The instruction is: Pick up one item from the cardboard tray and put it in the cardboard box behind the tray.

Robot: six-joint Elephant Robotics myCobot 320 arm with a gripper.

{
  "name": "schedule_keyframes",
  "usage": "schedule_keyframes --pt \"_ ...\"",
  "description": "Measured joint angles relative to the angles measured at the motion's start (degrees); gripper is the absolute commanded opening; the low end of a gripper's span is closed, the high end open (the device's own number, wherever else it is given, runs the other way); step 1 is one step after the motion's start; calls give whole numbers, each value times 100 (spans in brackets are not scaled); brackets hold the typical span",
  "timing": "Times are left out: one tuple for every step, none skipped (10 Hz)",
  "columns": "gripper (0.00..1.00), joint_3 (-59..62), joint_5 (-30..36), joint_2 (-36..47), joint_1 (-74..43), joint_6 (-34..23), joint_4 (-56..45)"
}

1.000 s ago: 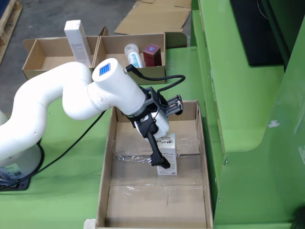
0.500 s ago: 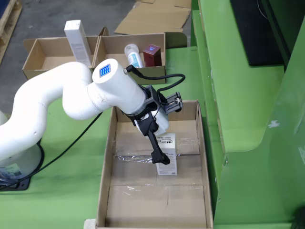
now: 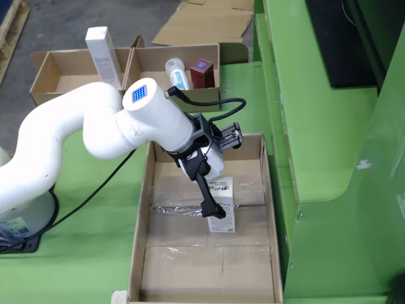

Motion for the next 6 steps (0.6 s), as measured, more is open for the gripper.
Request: schedule_keyframes --pt "100 0 0 0 0 0 0" --pt "90 0 0 0 0 0 0" --pt "80 0 0 0 0 0 0" --pt "70 0 0 0 0 0 0" --pt "60 0 0 0 0 0 0" --pt "50 0 0 0 0 0 0"
